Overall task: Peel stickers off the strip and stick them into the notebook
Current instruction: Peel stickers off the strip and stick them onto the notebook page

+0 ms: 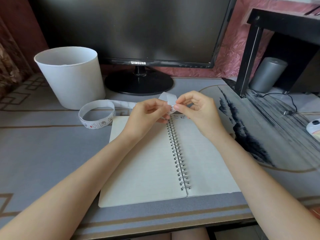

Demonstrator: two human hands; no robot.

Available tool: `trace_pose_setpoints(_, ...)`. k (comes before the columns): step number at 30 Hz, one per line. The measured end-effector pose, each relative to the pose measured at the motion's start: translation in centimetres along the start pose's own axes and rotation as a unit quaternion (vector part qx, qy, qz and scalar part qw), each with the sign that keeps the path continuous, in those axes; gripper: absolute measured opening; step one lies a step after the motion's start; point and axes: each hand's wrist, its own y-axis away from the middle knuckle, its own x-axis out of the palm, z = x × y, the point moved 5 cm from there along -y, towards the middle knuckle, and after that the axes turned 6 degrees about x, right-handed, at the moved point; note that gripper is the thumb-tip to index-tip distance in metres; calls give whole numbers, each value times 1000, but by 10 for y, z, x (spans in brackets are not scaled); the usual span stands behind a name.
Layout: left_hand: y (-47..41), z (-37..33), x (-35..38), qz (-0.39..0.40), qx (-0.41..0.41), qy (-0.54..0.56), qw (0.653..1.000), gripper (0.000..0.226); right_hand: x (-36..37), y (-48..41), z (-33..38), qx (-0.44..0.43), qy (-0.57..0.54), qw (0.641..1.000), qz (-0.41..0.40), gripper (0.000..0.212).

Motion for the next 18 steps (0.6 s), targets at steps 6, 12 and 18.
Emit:
trace_pose_setpoints(6, 0, 3, -2, -12, 10, -7, 1000, 12, 4, 2, 0, -1, 22, 1000, 7, 14)
trace_pose_setpoints(12, 0, 2, -2, -12, 12, -16, 1000, 10, 4, 3, 1, -4, 32, 999, 4, 15)
trace_pose_setpoints(18, 0, 3, -3, -10, 9, -22, 1000, 12, 5, 3, 0, 4, 37, 999, 3, 14)
